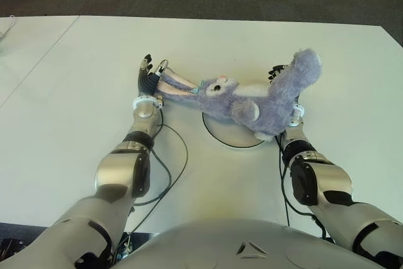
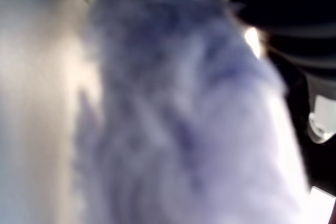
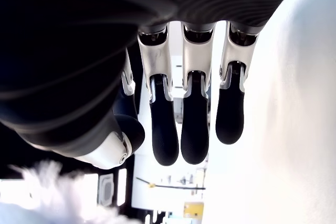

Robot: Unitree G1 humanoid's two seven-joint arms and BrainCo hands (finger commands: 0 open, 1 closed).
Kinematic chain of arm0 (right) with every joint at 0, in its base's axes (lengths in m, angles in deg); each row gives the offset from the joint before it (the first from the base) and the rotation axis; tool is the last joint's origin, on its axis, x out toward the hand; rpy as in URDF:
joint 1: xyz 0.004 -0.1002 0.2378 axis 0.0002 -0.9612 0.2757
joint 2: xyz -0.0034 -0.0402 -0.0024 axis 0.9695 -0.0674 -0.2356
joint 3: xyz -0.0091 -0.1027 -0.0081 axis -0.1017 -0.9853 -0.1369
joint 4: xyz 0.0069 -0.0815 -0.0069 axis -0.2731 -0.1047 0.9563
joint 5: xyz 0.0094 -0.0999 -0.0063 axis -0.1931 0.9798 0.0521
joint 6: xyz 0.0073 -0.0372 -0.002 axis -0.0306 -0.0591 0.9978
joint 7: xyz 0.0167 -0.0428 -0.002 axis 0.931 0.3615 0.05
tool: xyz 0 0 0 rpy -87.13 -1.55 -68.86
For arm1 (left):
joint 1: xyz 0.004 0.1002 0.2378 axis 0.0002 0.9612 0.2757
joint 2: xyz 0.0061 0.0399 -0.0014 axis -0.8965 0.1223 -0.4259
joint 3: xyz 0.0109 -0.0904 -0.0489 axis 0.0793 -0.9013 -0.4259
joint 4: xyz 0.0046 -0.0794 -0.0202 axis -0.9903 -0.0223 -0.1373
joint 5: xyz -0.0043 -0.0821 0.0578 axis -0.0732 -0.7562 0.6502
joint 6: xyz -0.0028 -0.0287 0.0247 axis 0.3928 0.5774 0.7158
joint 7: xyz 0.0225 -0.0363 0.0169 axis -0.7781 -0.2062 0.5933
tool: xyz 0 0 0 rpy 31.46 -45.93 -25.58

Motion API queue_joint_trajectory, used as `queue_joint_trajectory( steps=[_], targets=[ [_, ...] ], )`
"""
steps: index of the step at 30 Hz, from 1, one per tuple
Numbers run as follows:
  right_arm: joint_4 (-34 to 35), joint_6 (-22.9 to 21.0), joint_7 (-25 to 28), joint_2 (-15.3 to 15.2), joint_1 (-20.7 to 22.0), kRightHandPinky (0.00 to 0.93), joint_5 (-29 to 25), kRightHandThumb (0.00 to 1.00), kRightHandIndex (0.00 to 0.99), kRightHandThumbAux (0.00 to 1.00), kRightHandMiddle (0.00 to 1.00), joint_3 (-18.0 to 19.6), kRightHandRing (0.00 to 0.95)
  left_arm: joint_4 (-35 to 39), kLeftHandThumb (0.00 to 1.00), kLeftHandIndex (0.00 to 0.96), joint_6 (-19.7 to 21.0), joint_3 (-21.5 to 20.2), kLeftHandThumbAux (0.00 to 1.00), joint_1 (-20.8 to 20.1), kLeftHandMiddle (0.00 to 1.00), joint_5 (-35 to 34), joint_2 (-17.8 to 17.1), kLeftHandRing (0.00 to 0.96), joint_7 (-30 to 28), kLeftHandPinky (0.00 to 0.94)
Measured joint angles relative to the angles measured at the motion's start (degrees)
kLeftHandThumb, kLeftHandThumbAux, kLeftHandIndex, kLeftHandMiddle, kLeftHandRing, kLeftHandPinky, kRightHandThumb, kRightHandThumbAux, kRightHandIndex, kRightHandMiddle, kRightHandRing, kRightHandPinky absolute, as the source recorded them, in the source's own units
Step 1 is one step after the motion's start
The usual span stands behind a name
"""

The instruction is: Put the doll into the plate.

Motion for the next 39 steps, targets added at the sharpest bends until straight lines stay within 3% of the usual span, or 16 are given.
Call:
queue_joint_trajectory(
  steps=[10, 24, 39],
  targets=[
    [0.00, 0.13, 0.69, 0.06, -0.07, 0.529, -0.04, 0.692, 0.423, 0.726, 0.573, 0.39, 0.590, 0.36, 0.000, 0.000, -4.11, -2.68, 0.512, 0.45, 0.000, -1.69, 3.14, 0.000, -2.96, 0.000],
    [0.00, 0.20, 1.07, 0.12, -0.07, 0.522, -0.04, 0.690, 0.423, 0.727, 0.564, 0.70, 0.578, 0.41, 0.000, 0.000, -4.23, -6.35, 0.540, 0.26, 0.000, -4.27, 4.23, 0.000, -8.91, 0.000],
    [0.00, 0.23, 1.32, 0.14, -0.07, 0.538, -0.05, 0.688, 0.421, 0.728, 0.558, 0.83, 0.575, 0.48, 0.000, 0.000, -4.15, -7.60, 0.609, 0.20, 0.000, -4.96, 4.41, 0.000, -10.21, 0.002]
  ],
)
